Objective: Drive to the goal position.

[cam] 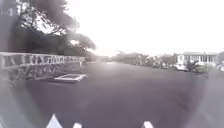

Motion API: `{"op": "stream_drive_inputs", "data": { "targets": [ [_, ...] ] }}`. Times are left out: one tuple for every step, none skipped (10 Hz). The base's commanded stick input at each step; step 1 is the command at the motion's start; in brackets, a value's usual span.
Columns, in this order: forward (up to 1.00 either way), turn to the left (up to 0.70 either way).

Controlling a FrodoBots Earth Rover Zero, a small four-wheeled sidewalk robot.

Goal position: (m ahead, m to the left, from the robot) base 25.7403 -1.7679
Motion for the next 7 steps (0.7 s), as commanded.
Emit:
{"op": "stream_drive_inputs", "data": {
  "targets": [
    [0.7,0.0],
    [0.7,0.0],
    [0.7,0.0],
    [0.7,0.0],
    [0.7,0.0],
    [0.7,0.0],
    [0.7,0.0]
  ]
}}
